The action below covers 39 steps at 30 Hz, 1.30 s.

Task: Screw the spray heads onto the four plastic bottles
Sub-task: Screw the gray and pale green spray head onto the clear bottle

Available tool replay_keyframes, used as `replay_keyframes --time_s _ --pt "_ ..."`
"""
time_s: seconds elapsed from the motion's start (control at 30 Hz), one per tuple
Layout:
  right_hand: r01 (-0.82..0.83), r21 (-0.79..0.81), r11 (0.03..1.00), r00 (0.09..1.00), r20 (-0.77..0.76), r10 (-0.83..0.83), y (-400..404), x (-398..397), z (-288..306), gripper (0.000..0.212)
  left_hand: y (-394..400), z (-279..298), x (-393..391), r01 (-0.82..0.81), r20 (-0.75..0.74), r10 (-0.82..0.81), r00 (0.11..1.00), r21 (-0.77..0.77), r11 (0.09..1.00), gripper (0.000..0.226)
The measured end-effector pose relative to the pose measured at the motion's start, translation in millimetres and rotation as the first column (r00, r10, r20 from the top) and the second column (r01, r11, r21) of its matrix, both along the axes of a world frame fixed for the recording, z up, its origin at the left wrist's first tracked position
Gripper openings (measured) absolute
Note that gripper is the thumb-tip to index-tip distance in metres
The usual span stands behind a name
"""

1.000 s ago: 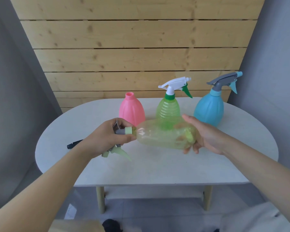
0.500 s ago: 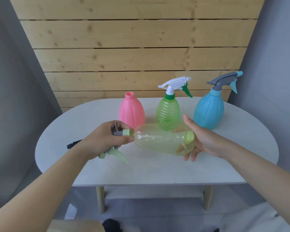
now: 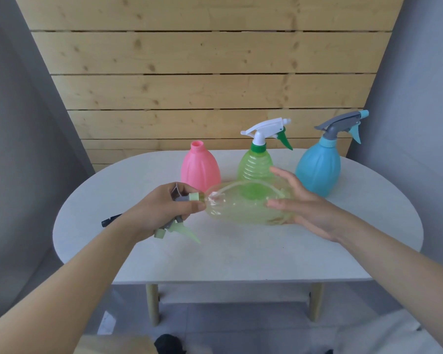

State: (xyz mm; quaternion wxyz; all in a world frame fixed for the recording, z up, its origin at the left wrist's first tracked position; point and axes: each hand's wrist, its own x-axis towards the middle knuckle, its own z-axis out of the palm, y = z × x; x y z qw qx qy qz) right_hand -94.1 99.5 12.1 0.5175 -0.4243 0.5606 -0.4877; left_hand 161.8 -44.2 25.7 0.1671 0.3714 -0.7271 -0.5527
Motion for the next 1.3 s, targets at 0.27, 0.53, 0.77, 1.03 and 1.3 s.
replay_keyframes --time_s 0.27,0.53,0.77,1.03,1.3 --pt "0.004 0.187 0.982 1.0 -0.003 -0.003 -1 10 -1 0.067 3 1 2 0.055 0.026 -0.053 0.998 -0.112 0.992 0.022" --pt "0.007 0.156 0.988 0.994 -0.11 0.01 -1 10 4 0.066 5 3 6 0.078 0.039 -0.074 0.996 -0.096 0.992 0.037" --pt "0.051 -0.007 0.999 0.991 -0.123 -0.051 2 8 8 0.062 2 3 4 0.045 -0.016 -0.045 0.999 -0.046 0.998 0.062" --pt "0.085 0.034 0.996 0.996 -0.026 -0.084 -2 9 11 0.042 5 7 2 0.05 0.001 -0.051 0.999 -0.122 0.991 0.033" --pt "0.116 0.027 0.993 0.975 0.189 -0.119 -10 21 8 0.069 2 26 12 0.062 -0.305 -0.028 0.952 0.103 0.993 0.036"
